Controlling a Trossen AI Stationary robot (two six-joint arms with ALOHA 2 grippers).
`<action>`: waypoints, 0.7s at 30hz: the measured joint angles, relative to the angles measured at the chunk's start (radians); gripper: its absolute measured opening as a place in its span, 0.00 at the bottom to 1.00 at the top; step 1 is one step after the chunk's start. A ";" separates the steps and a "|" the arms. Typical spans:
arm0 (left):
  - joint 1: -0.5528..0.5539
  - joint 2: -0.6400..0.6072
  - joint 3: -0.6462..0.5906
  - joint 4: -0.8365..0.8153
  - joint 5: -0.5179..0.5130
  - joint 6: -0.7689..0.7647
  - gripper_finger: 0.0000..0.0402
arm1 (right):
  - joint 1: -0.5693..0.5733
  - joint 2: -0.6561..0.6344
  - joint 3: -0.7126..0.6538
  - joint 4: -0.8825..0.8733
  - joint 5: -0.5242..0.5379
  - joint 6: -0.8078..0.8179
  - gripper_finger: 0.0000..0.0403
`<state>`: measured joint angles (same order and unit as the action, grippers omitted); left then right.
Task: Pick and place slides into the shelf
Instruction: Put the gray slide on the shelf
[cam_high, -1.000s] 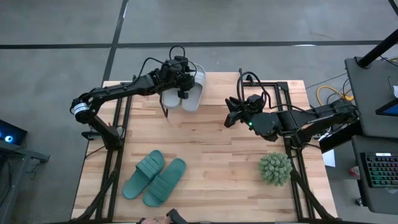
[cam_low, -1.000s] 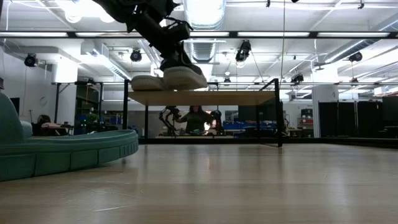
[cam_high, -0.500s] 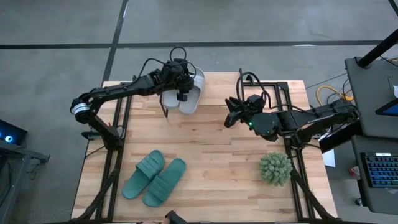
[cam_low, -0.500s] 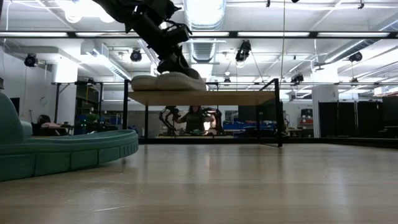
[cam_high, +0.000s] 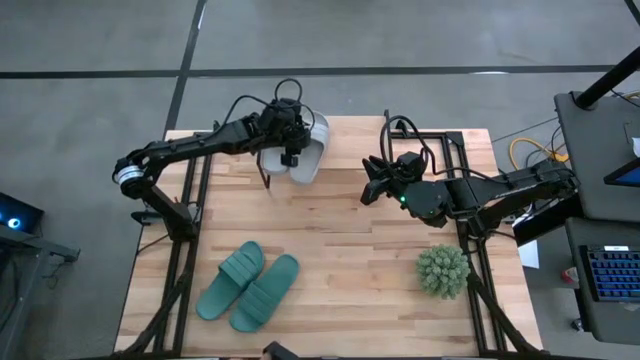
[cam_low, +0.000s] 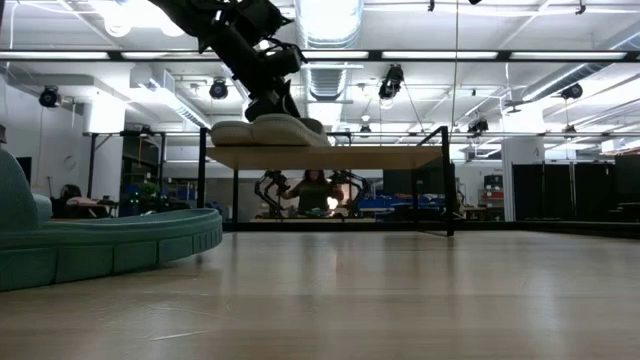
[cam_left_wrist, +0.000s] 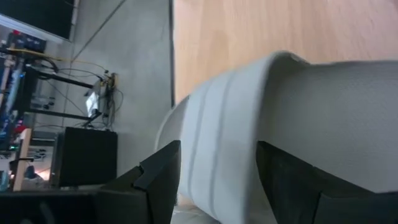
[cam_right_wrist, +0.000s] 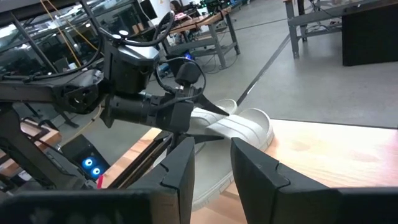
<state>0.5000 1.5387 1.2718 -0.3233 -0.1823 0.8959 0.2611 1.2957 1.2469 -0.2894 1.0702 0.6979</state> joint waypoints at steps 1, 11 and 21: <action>-0.002 0.000 0.003 -0.018 0.002 0.000 0.48 | 0.000 0.000 0.000 0.000 0.000 0.000 0.24; -0.040 -0.014 0.004 -0.062 0.000 0.000 0.48 | 0.000 0.000 0.000 -0.010 0.000 0.000 0.24; -0.053 -0.106 0.003 -0.062 -0.008 -0.010 0.48 | 0.000 0.000 0.000 -0.015 0.000 0.000 0.24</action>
<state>0.4474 1.4332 1.2751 -0.3853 -0.1899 0.8859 0.2611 1.2957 1.2469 -0.3047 1.0698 0.6975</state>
